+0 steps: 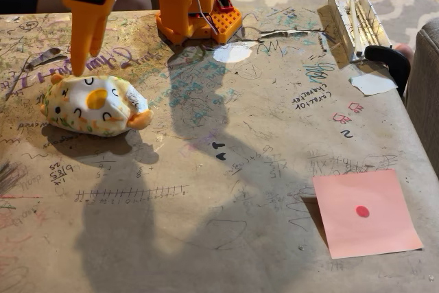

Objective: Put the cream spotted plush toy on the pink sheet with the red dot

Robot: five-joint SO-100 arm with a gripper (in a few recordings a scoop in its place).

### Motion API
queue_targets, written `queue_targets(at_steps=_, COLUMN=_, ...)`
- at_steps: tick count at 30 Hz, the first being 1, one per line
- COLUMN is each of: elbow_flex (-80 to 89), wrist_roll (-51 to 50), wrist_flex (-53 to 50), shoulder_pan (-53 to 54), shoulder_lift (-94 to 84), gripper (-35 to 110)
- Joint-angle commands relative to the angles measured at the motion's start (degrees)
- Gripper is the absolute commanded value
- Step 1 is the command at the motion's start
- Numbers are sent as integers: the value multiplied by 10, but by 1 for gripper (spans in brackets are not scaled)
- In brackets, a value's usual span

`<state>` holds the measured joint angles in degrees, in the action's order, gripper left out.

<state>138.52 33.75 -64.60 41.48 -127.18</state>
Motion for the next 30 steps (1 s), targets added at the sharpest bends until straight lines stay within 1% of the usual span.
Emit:
queue_targets(at_steps=1, elbow_flex=-46, wrist_roll=12, wrist_flex=4, shoulder_pan=11, shoulder_lift=5, gripper=32)
queue_targets(at_steps=8, elbow_flex=-76, wrist_roll=17, wrist_flex=33, shoulder_pan=31, shoulder_lift=63, gripper=32)
queue_targets(at_steps=13, elbow_flex=-89, wrist_roll=41, wrist_flex=41, shoulder_pan=46, shoulder_lift=119, gripper=32)
queue_targets(at_steps=19, elbow_flex=-50, wrist_roll=77, wrist_flex=52, shoulder_pan=59, shoulder_lift=142, gripper=32)
queue_targets(at_steps=24, elbow_flex=-11, wrist_roll=83, wrist_flex=73, shoulder_pan=49, shoulder_lift=152, gripper=32)
queue_targets(at_steps=30, elbow_flex=-25, wrist_roll=104, wrist_flex=95, shoulder_pan=42, shoulder_lift=200, gripper=32)
